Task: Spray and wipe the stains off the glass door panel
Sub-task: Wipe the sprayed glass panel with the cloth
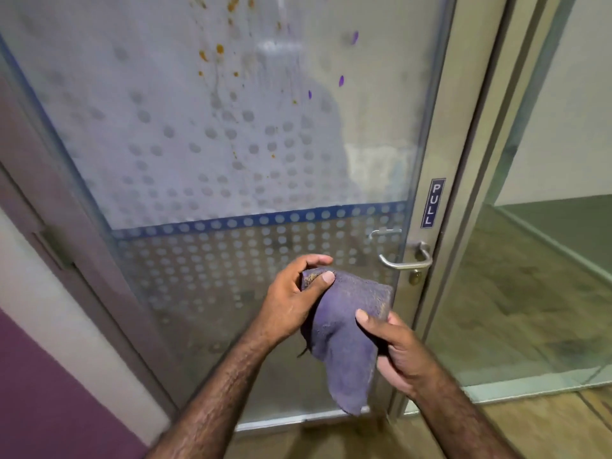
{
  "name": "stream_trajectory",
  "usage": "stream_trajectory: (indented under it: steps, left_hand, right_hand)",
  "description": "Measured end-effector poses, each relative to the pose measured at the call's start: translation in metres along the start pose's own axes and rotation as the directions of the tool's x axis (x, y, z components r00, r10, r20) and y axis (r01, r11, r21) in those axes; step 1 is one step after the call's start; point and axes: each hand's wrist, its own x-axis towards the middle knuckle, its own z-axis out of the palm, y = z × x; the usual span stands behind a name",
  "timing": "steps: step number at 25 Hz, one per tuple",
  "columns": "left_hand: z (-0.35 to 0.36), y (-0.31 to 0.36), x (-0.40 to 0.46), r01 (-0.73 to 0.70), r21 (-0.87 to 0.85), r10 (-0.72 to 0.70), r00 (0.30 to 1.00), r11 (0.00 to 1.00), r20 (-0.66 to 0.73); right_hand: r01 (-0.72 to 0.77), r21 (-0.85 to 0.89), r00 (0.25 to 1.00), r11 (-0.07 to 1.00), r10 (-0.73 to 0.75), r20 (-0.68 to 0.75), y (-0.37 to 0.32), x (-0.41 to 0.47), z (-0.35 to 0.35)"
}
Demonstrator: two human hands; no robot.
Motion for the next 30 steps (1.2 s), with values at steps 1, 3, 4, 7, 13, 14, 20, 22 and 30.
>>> stream_trajectory:
  steps: [1, 3, 4, 7, 13, 14, 20, 22, 30]
  left_hand:
    - [-0.003, 0.006, 0.016, -0.021, 0.014, 0.021, 1.0, 1.0, -0.018]
    - [-0.012, 0.018, 0.047, -0.097, 0.05, 0.101, 0.991, 0.994, -0.088]
    - [-0.018, 0.025, 0.061, -0.141, 0.081, 0.151, 0.98, 0.987, -0.131]
    - [-0.046, 0.05, 0.097, -0.305, 0.267, 0.367, 0.902, 0.914, -0.227]
    - [-0.152, 0.1, 0.15, -0.415, 0.786, 0.822, 0.535, 0.458, -0.196]
    - [-0.174, 0.107, 0.158, -0.362, 0.84, 0.849, 0.491, 0.403, -0.196]
    - [-0.281, 0.136, 0.201, -0.06, 0.983, 0.895, 0.424, 0.176, -0.134]
    - [-0.301, 0.14, 0.211, -0.015, 0.993, 0.895, 0.435, 0.116, -0.098]
    - [-0.333, 0.134, 0.249, -0.014, 0.997, 0.881, 0.469, 0.075, -0.06]
  right_hand:
    - [0.028, 0.092, 0.999, 0.995, -0.03, 0.012, -0.008, 0.014, 0.004]
    - [0.054, 0.261, 0.998, 0.964, -0.06, 0.018, -0.027, 0.042, 0.013]
    - [0.062, 0.321, 0.997, 0.945, -0.071, 0.018, -0.036, 0.054, 0.018]
    - [0.164, 0.322, 0.986, 0.932, -0.144, -0.084, -0.068, 0.085, 0.031]
    - [0.547, 0.008, 0.807, 0.837, -0.524, -0.272, -0.151, 0.13, 0.053]
    - [0.58, -0.089, 0.762, 0.81, -0.578, -0.29, -0.164, 0.137, 0.059]
    - [0.418, -0.755, 0.483, 0.505, -0.827, -0.286, -0.197, 0.192, 0.097]
    - [0.3, -0.894, 0.403, 0.332, -0.894, -0.197, -0.197, 0.216, 0.103]
    - [-0.113, -0.858, 0.351, -0.5, -0.828, 0.436, -0.198, 0.289, 0.084]
